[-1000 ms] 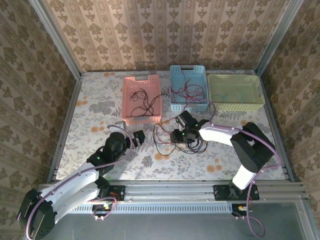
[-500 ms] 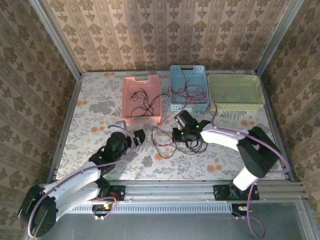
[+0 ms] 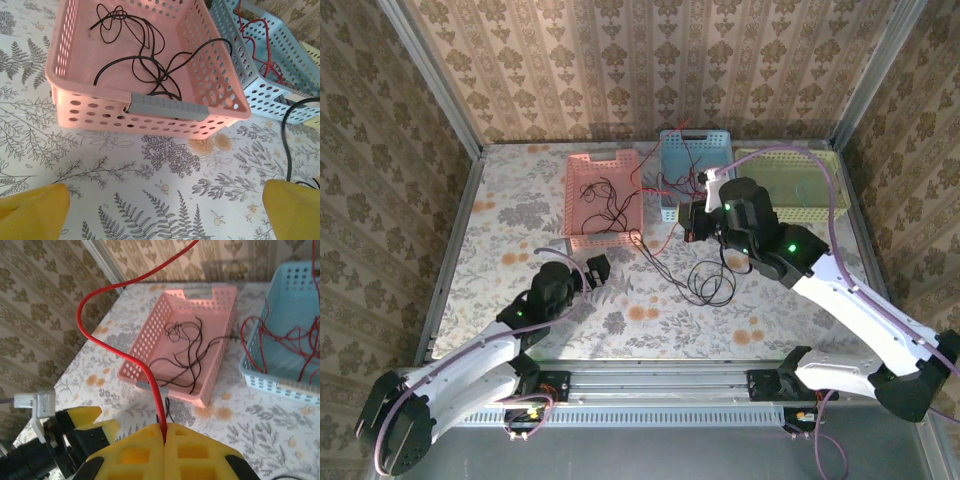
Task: Untangle the cables
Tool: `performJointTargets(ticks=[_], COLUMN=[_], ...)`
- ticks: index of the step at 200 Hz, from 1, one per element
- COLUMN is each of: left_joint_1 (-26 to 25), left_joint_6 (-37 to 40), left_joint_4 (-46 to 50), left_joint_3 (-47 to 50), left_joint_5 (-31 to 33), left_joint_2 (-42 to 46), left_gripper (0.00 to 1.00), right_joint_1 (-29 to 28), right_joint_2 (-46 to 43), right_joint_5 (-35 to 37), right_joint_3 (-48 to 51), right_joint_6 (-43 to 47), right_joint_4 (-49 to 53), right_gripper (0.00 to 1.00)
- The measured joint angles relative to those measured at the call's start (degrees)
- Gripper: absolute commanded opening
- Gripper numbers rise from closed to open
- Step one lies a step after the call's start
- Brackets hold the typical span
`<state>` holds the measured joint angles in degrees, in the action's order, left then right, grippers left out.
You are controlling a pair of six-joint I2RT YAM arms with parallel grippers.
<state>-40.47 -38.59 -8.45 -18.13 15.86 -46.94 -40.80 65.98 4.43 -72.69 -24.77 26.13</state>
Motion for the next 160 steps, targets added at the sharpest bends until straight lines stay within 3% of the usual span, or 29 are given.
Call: performJointTargets(ticks=[56, 81, 99, 128, 160], left_joint_1=[0.0, 0.0, 0.0, 0.0, -0.1], left_joint_6=[0.2, 0.2, 0.2, 0.2, -0.2], left_joint_4=[-0.2, -0.2, -0.2, -0.2, 1.6], left_joint_3=[-1.8, -1.8, -1.8, -1.9, -1.9], left_joint_5=[-2.0, -3.0, -4.0, -5.1, -5.6], left_joint_2=[-0.8, -2.3, -3.3, -3.5, -1.2], left_gripper=[1.0, 1.0, 1.0, 1.0, 1.0], right_joint_1=[-2.0, -2.3, 0.7, 9.2, 17.1], right_joint_2=[-2.5, -4.4, -3.1, 4.9, 23.5], right_joint_5=[0.8, 2.1, 2.0, 0.2, -1.7], right_joint_3=[-13.6, -15.0, -14.8, -12.9, -18.7], right_joint_6=[5.2, 7.3, 8.1, 8.1, 8.2], right_joint_4=[3.9, 3.8, 3.5, 0.8, 1.4], right_gripper=[0.0, 0.0, 0.0, 0.0, 0.0])
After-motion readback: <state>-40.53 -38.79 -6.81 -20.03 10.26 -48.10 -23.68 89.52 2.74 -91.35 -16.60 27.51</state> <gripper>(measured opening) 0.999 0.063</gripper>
